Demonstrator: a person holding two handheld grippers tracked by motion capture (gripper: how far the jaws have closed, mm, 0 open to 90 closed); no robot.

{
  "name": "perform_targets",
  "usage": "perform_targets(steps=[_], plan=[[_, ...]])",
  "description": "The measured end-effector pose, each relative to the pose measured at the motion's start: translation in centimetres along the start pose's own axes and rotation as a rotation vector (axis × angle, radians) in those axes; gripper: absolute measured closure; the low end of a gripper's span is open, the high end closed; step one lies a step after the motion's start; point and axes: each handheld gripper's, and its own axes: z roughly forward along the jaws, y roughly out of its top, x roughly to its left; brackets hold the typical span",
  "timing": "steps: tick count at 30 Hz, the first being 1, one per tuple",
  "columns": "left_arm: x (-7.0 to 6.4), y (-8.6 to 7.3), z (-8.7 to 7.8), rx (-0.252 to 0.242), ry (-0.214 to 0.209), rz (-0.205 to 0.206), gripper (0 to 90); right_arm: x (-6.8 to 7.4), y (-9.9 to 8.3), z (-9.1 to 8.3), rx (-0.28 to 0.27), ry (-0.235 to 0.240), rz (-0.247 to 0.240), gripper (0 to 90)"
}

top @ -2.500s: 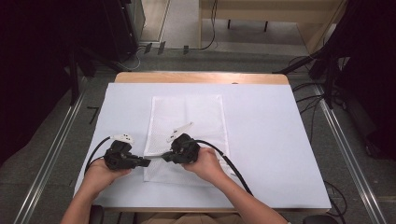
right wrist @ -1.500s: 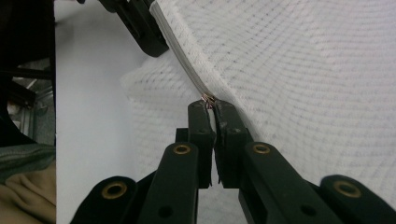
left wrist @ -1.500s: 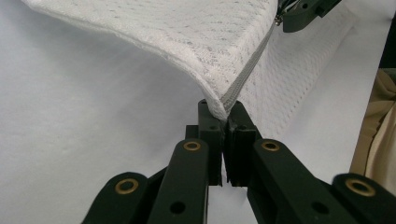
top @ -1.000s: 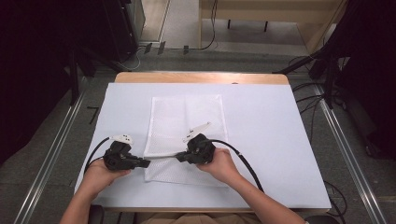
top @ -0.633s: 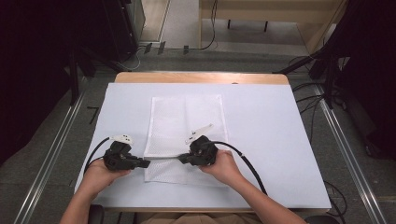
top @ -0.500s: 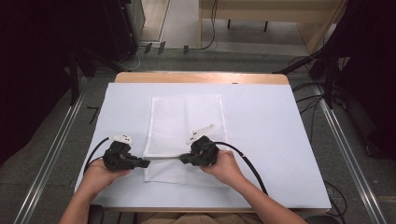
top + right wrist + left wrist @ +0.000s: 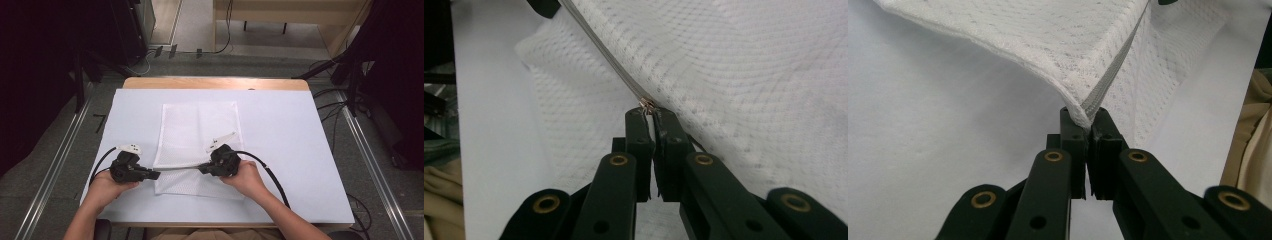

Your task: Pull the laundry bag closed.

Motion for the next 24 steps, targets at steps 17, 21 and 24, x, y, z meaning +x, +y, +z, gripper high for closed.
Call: perform_targets(steps=[17,21,24], plan=[[0.1,-0.1,0.0,0.001,-0.012,-0.011,88.0,-0.7,-0.9,-0.9,0.02,-0.011,0.018,88.1],[0.3,-0.1,0.0,0.009,-0.013,-0.013,87.8,-0.9,-1.1,-1.2,0.014,-0.021,0.009,88.0],[0.2,-0.1,0.1,0.012,-0.009,-0.012,87.8,-1.2,-1.3,-1.2,0.021,-0.02,0.021,88.0]])
